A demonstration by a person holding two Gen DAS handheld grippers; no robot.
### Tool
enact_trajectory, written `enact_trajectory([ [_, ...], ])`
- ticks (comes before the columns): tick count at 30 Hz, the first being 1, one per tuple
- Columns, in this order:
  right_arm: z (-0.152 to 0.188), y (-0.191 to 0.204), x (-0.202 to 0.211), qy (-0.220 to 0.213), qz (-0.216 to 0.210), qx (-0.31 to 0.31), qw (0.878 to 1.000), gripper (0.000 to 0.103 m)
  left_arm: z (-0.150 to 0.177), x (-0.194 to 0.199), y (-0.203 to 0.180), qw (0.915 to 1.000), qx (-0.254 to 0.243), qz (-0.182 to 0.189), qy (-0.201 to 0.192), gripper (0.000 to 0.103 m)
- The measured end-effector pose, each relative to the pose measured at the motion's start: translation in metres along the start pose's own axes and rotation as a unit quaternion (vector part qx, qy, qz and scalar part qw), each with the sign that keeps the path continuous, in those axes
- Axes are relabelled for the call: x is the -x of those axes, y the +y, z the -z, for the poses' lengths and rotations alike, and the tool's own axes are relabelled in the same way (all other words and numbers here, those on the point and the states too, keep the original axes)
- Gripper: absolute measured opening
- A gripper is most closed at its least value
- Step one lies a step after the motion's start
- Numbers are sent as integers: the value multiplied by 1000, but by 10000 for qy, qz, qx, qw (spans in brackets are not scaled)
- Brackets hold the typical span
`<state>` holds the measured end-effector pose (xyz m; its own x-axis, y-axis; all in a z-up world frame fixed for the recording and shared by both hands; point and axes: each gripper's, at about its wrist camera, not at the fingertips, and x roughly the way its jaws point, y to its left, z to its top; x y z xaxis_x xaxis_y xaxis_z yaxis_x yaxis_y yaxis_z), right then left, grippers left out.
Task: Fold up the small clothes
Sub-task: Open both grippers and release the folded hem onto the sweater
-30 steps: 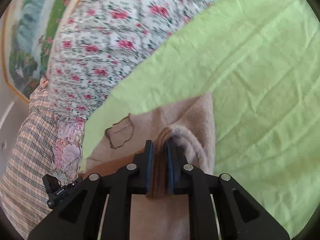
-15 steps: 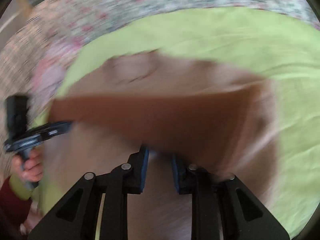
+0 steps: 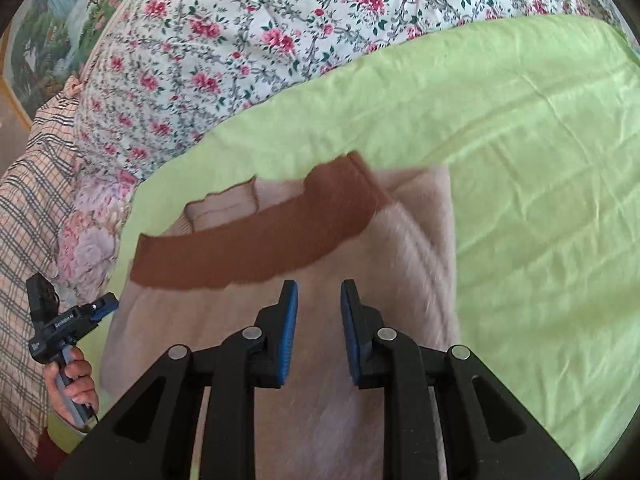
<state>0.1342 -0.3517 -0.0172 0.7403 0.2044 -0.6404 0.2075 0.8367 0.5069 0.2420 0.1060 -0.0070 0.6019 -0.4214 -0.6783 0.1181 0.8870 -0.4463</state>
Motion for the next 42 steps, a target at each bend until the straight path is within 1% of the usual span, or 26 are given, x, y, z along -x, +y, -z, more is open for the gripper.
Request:
enact_trajectory([
  [1,9,3,3,-5,-37,-7,10000,25,13,7,-4,10000,4,54,33,36],
  [3,29,5,10,-37,-47,-45,10000,31,36,20,-10,9999,-18,138,88,38],
  [4,37,5,13,-58,-71,-83,9999,32,50,27,-12,9998,-41,160,119,39],
  [7,60,7,24,-89,-147,-191,9997,33,87,42,-20,9995,-72,243,208,44],
  [11,80,10,35,-37,-157,-178,9997,34,126,55,-20,9990,26,310,333,45],
  [16,92,16,44,-34,-151,-121,9998,37,154,57,-17,9980,297,356,425,48],
  [18,95,19,46,-26,-161,-85,9998,39,159,55,-14,9974,441,366,444,49],
  [23,100,28,48,16,-254,13,9997,43,159,48,-8,9960,735,413,310,55],
  [30,101,33,43,67,-363,61,9993,45,141,40,18,9901,1315,490,-21,56],
  [34,94,33,36,103,-402,65,9991,45,120,32,27,9883,1475,324,-225,56],
  [39,74,29,28,66,-464,109,9988,45,99,23,35,9857,1625,50,-446,56],
  [41,64,26,26,41,-498,125,9987,45,95,23,33,9857,1605,-40,-510,50],
  [42,59,24,24,39,-533,130,9985,45,92,23,30,9864,1548,-82,-544,43],
])
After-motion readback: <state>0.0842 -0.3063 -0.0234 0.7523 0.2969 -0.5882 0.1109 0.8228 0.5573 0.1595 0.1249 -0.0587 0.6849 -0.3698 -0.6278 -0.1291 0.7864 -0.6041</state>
